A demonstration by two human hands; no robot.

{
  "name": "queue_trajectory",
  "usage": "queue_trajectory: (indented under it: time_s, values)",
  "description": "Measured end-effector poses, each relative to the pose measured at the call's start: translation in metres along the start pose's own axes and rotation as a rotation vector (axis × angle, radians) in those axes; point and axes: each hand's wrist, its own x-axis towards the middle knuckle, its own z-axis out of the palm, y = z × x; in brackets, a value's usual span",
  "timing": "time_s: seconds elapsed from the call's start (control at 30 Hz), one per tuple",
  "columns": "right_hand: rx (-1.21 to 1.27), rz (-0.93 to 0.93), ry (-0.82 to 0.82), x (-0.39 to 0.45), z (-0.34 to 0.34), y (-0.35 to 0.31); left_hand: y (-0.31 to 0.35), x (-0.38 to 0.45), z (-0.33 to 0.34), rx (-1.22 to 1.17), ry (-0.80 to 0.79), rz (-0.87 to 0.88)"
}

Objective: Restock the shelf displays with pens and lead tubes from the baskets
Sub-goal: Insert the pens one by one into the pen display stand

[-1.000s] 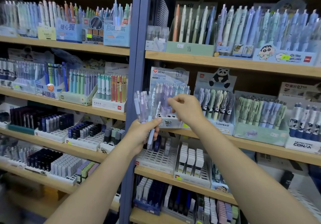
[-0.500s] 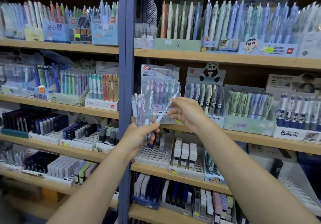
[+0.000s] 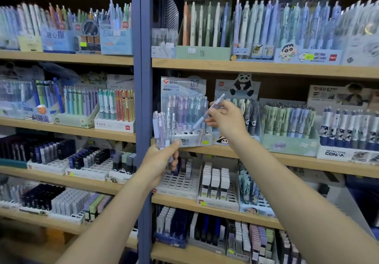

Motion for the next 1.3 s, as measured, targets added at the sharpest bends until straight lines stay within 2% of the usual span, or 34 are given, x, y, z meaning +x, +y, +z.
queue_trajectory:
  time_s: [0.13, 0.37, 0.47, 0.8, 0.9, 1.0, 1.17, 1.3]
  values:
    - [-0.087, -0.018, 0.0, 0.006, -0.001, 0.005, 0.001, 0.001, 0.006, 0.029, -0.03, -0.011]
    - [-0.22, -0.085, -0.106, 0.011, 0.007, 0.007, 0.001, 0.005, 0.007, -0.088, 0.044, -0.035]
    - [-0.271, -0.109, -0.099, 0.015, 0.014, 0.004, 0.002, 0.005, 0.007, -0.093, 0.059, -0.031]
    - [-0.139, -0.13, 0.136, 0.023, -0.008, -0.014, 0.004, 0.011, 0.017, -0.084, 0.012, 0.001]
    - [-0.131, -0.098, 0.164, 0.024, -0.018, -0.008, 0.002, 0.014, 0.027, -0.074, 0.016, 0.008]
    - [-0.14, -0.063, 0.157, 0.026, -0.02, 0.002, -0.002, 0.017, 0.03, -0.048, 0.05, 0.015]
    - [-0.173, -0.043, 0.12, 0.03, -0.018, 0.011, -0.006, 0.024, 0.024, 0.02, 0.198, 0.05]
    - [-0.212, -0.047, 0.052, 0.035, -0.011, 0.01, -0.006, 0.03, 0.021, 0.045, 0.239, 0.061]
